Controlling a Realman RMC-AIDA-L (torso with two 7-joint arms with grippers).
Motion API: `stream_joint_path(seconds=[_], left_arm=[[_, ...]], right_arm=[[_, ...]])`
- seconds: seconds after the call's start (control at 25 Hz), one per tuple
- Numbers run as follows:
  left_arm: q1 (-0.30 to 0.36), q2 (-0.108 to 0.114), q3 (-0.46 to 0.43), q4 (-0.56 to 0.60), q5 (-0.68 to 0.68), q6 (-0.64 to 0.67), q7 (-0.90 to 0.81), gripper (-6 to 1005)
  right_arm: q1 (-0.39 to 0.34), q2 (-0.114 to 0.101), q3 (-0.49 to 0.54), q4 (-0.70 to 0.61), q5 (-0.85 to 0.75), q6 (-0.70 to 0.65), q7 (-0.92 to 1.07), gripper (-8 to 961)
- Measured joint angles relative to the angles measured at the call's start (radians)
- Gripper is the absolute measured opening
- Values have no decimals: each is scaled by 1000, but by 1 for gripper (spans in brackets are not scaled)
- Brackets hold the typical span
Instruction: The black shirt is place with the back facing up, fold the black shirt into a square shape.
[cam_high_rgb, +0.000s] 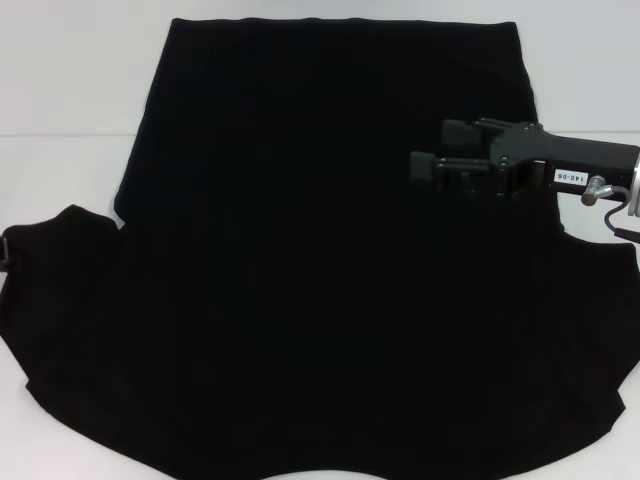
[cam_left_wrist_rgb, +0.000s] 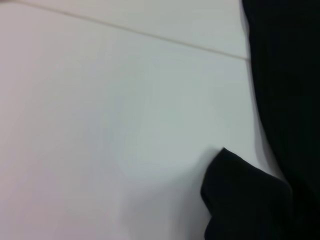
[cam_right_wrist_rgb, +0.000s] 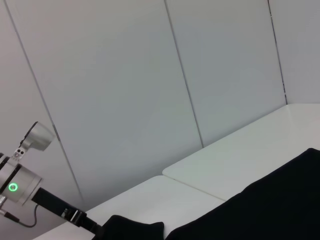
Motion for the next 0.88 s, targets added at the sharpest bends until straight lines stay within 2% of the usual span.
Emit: stream_joint_path(seconds=[0.6, 0.76, 0.88], left_arm=[[-10, 3, 8, -5, -5, -81, 2, 0], [-10, 0, 10, 7, -25, -35, 14, 0], [-10, -6, 10, 37, -116, 68, 66, 1]], right_arm=[[0, 4, 0, 0, 2, 2, -1, 922], [0, 4, 0, 0, 2, 2, -1, 921], [0, 4, 0, 0, 3, 3, -1, 921]])
